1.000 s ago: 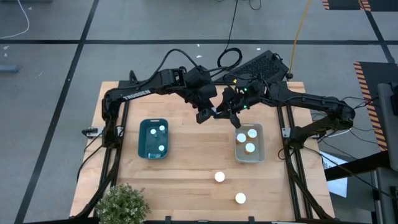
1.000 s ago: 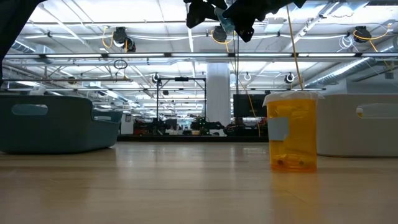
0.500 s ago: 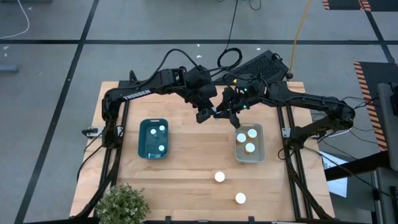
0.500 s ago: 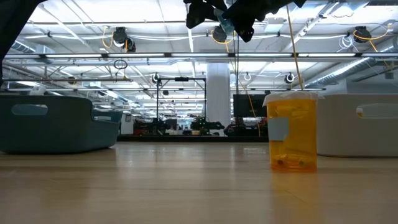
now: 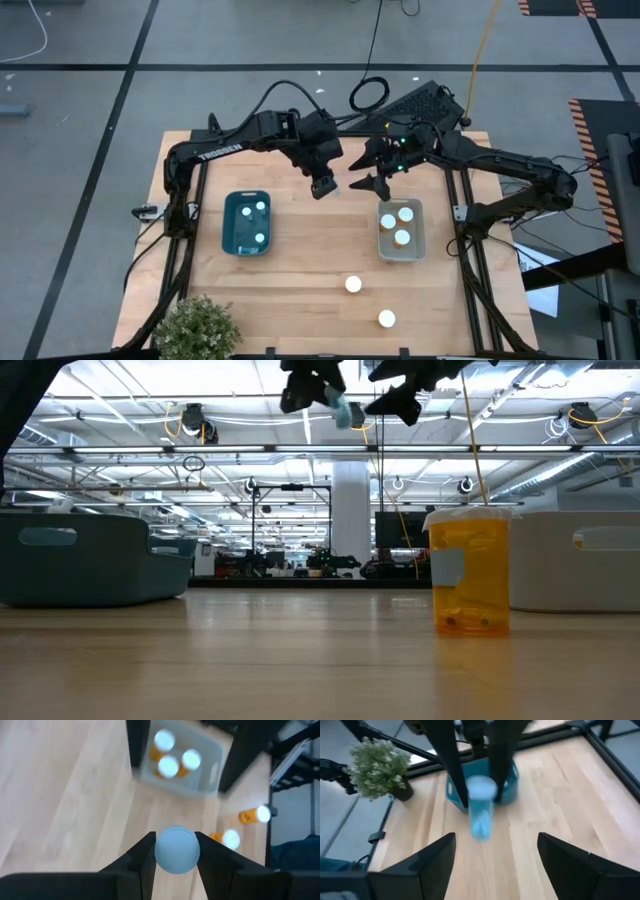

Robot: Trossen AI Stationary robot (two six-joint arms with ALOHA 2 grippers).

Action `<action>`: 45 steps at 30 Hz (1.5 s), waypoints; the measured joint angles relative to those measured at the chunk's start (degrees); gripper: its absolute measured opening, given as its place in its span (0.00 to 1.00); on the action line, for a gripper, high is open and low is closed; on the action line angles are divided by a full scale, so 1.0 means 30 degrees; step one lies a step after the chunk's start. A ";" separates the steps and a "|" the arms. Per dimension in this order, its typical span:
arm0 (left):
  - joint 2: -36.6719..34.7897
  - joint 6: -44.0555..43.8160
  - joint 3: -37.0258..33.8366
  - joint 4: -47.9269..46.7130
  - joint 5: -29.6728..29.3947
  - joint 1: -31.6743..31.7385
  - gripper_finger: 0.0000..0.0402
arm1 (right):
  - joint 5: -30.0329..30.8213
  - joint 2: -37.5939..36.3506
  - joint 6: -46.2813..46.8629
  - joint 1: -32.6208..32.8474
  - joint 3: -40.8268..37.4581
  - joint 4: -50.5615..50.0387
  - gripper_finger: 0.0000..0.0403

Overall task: Pick and place medicine bottles into bin by pill shape (circle, oval)
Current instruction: Adjust the blue pill bottle

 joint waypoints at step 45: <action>-1.0959 -1.2260 -1.9879 0.1502 -0.9133 -0.5648 0.32 | 0.0003 -0.1377 0.1871 -0.1941 -0.0029 -0.0714 0.69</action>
